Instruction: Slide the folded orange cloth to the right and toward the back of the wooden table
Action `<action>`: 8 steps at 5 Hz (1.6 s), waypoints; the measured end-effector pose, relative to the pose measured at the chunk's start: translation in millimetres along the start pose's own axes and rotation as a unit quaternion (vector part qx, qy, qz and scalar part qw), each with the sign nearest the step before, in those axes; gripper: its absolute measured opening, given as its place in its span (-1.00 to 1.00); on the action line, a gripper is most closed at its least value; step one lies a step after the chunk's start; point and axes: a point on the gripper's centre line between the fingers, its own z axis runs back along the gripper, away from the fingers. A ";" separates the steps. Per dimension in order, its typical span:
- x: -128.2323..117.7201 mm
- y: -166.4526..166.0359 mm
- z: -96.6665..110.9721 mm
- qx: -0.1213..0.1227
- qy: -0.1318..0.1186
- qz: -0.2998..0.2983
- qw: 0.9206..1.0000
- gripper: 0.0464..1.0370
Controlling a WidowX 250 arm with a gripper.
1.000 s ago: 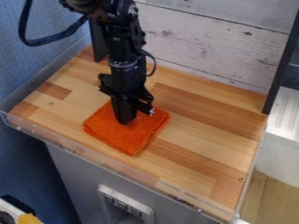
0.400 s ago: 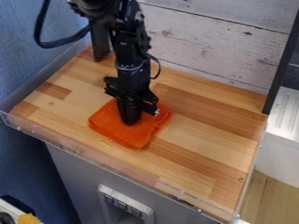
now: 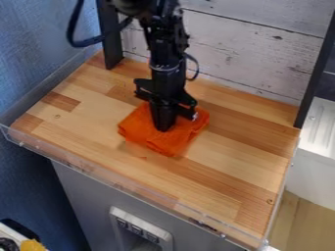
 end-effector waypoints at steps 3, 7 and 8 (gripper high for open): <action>23.7 -19.7 0.5 -0.002 0.005 0.032 0.999 -0.97; 29.4 -33.0 -1.7 0.004 0.018 0.053 0.998 -0.97; 28.7 -37.9 -2.3 0.006 0.019 0.053 0.998 -0.93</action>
